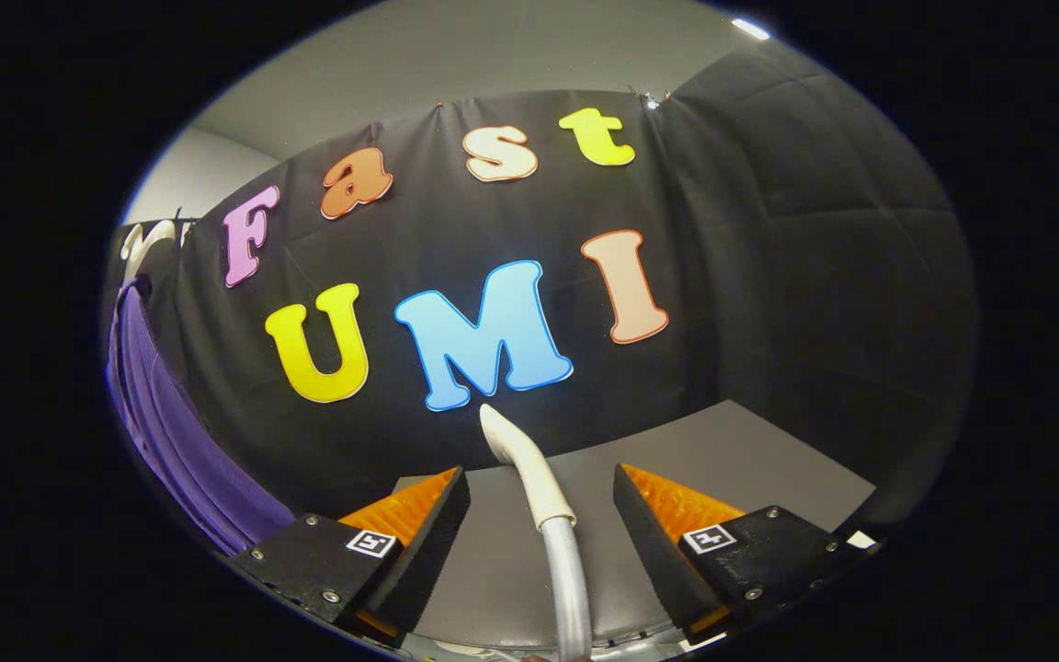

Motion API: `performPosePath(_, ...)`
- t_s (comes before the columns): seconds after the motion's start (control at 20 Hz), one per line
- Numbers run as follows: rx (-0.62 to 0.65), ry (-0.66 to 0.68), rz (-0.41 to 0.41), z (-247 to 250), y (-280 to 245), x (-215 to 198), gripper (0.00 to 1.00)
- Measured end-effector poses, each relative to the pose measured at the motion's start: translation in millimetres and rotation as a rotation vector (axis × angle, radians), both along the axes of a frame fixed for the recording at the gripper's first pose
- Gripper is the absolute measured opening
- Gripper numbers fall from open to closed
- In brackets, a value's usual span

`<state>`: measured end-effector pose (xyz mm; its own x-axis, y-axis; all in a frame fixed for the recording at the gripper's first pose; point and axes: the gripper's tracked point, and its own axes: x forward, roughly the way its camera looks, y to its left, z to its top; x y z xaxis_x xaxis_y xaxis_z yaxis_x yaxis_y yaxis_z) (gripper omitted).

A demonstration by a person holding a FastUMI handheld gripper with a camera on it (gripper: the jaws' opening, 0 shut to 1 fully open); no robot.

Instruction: Iron the clothes twice with a garment steamer, once on the left side and once on the right side.

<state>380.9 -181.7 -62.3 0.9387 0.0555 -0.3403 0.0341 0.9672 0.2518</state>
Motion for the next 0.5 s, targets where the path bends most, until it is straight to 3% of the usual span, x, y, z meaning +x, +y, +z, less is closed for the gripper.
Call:
performPosePath(0.3, 0.17, 0.146, 0.042, -37.4, -3.5, 44.0, 0.95)
performPosePath(0.5, 0.307, 0.262, 0.09, -67.1, 1.4, 48.4, 0.95)
